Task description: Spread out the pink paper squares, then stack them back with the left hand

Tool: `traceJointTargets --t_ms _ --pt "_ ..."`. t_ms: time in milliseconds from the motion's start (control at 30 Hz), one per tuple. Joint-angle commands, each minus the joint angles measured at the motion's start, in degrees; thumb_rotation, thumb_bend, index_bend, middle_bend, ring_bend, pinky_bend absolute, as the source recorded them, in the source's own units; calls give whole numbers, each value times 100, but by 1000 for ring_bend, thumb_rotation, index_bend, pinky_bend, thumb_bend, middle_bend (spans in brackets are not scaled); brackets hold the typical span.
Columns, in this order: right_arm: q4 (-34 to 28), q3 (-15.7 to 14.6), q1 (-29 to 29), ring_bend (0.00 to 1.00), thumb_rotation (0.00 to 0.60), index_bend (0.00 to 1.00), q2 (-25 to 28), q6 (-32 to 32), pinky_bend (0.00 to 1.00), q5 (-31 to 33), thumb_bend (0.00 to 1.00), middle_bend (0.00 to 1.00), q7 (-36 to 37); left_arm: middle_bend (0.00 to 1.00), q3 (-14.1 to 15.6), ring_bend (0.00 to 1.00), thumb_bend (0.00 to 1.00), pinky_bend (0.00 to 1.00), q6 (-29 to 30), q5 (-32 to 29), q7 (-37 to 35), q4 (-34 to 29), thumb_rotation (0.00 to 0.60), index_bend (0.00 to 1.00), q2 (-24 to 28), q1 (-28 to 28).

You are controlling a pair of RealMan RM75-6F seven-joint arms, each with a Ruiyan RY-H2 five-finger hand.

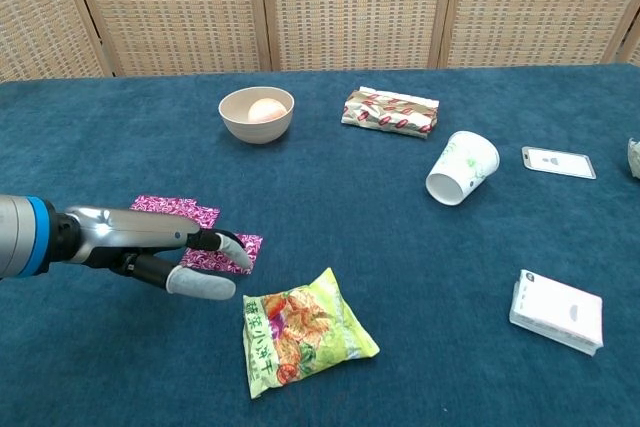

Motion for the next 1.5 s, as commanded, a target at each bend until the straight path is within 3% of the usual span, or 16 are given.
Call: traceJointTargets --t_ms 33,367,1067,1500 --pt "2 1 1 0 600 169 -2 -5 0 1 129 199 4 0 49 0 0 0 34 57 51 -103 73 100 24 4" --pt "8 4 -9 0 600 169 -2 10 0 -6 131 199 20 0 93 0 0 0 283 318 80 -373 75 100 164 119" --pt "-46 3 6 0 600 169 6 -19 0 -27 130 200 -42 0 15 0 0 0 333 94 -128 399 74 99 46 359" --pt "-74 6 -8 0 600 169 22 -4 0 -18 129 199 -58 0 32 0 0 0 272 93 -48 401 75 99 49 384"
